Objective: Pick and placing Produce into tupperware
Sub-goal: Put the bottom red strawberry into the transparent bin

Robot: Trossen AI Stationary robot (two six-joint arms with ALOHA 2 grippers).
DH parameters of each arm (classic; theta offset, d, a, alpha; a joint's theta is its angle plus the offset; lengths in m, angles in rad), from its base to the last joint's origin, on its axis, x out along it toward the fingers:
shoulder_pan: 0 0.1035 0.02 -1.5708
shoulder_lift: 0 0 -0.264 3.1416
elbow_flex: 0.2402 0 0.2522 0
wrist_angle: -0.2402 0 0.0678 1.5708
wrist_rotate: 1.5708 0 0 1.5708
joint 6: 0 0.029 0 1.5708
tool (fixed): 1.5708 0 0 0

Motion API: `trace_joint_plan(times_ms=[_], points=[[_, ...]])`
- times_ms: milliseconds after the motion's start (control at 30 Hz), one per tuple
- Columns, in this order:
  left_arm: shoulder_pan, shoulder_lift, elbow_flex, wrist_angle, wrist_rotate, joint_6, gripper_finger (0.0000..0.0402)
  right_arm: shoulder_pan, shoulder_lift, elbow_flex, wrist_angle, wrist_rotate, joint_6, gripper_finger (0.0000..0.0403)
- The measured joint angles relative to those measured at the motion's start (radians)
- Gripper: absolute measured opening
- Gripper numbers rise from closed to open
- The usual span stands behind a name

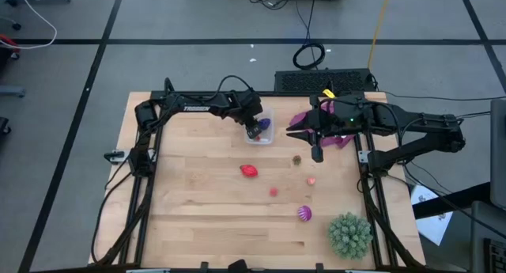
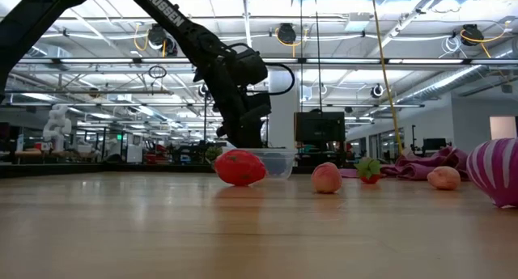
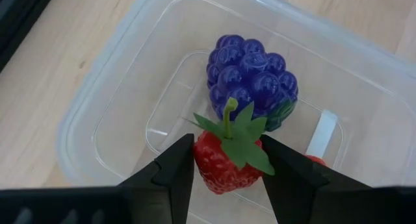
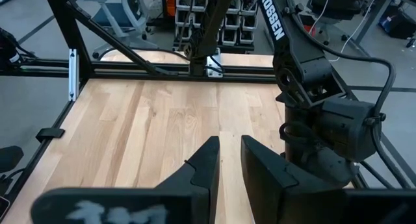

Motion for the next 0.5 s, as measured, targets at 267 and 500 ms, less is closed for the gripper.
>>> trace_joint_plan(times_ms=[267, 500], points=[[0.0, 0.0, 0.0, -0.003, -0.003, -0.003, 0.0161, 0.0, 0.0, 0.0, 0.0, 0.0, 0.0, 0.0057], [0.0, 0.0, 0.0, -0.003, -0.003, -0.003, 0.0162, 0.0, 0.0, 0.0, 0.0, 0.0, 0.0, 0.0057]])
